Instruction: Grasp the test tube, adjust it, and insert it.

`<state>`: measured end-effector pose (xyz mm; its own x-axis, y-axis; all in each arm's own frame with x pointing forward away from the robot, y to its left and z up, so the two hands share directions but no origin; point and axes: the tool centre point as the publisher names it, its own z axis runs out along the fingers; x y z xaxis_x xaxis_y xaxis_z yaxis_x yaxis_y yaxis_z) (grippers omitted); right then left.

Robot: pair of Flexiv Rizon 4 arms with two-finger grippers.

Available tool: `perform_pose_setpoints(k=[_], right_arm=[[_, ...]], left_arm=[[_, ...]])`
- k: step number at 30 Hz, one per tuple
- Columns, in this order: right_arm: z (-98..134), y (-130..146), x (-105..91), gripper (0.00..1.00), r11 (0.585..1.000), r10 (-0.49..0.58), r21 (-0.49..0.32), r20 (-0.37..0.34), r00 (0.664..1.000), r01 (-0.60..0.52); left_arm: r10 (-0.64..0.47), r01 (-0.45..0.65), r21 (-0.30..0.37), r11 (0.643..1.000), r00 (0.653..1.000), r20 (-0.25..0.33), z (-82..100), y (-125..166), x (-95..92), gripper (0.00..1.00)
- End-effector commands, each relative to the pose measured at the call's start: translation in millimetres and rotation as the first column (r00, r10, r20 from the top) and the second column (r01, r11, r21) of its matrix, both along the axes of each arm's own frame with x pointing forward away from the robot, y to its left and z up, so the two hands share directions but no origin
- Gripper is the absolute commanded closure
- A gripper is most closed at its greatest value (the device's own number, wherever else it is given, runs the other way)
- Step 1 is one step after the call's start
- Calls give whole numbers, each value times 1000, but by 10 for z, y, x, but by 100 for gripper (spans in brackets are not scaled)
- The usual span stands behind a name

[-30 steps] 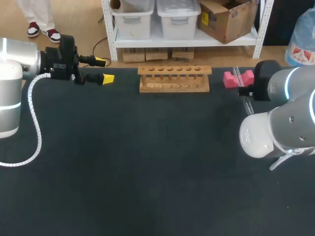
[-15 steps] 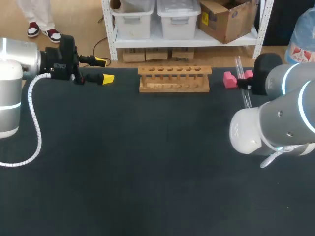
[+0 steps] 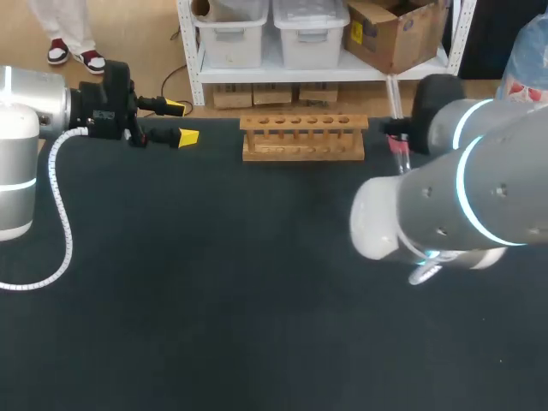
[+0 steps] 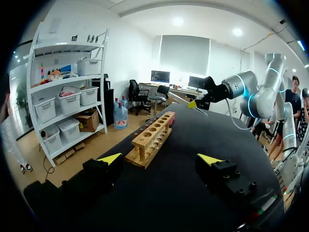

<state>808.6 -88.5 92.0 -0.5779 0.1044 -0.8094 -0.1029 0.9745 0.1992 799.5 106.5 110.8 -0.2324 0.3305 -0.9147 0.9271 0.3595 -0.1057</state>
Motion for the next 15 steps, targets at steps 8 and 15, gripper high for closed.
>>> perform_pose_setpoints(k=[8, 15], right_arm=[[67, 543, 142, 100, 987, -89, -133, -21, 996, 86], [-61, 862, 226, 100, 992, -75, -105, -41, 996, 71]], left_arm=[[3, -3, -4, 1000, 1000, 6, -12, 1, -15, 0], [3, -3, -4, 1000, 1000, 6, -12, 1, -15, 0]])
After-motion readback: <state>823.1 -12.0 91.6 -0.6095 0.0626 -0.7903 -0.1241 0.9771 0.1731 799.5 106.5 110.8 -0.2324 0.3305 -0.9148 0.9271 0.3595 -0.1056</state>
